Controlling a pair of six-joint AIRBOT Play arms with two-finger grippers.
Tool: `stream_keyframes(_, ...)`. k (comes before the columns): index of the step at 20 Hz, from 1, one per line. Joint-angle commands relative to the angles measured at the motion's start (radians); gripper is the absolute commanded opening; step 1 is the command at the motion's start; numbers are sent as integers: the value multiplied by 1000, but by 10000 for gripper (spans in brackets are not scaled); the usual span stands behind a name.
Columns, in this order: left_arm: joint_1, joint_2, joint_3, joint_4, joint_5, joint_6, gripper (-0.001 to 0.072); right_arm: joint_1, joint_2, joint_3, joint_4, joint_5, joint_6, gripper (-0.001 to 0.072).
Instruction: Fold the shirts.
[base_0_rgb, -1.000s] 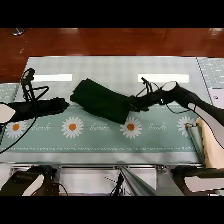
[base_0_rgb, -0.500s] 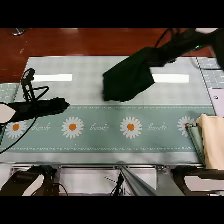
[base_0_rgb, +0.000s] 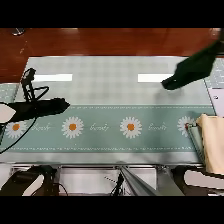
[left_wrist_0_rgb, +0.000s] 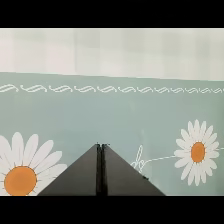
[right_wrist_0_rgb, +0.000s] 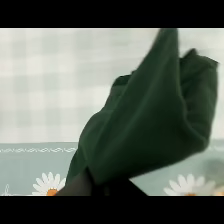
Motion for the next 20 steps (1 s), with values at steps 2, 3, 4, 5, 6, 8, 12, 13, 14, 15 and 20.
stream_keyframes(2, -12, -18, -20, 0, 34, -4, 23, -287, 103, -10, 78, 94, 67, 33)
stream_keyframes(3, -24, -26, -28, 0, 40, -4, 23, -348, 135, -32, 89, 95, 80, 32)
stream_keyframes(4, -38, -34, -33, 0, 45, -4, 23, -401, 171, -62, 91, 96, 81, 32)
stream_keyframes(5, -52, -46, -33, 0, 48, -4, 23, -451, 217, -111, 84, 96, 80, 33)
stream_keyframes(6, -65, -55, -33, 0, 53, -4, 23, -491, 267, -173, 52, 96, 69, 32)
stream_keyframes(8, -92, -65, -33, -3, 82, -4, 23, -566, 394, -345, -91, 96, 34, 33)
stream_keyframes(12, -155, -72, -33, -85, 196, -4, 23, -722, 626, -658, -378, 94, 39, 34)
stream_keyframes(13, -177, -73, -33, -93, 225, -4, 22, -732, 679, -728, -383, 92, 40, 34)
stream_keyframes(14, -197, -73, -33, -93, 252, -4, 23, -732, 726, -797, -410, 86, 42, 35)
stream_keyframes(15, -216, -73, -33, -93, 280, -4, 23, -732, 755, -848, -448, 81, 54, 88)
stream_keyframes(20, -204, -73, -13, -95, 292, -4, 23, -731, 706, -850, -495, 68, 87, 630)
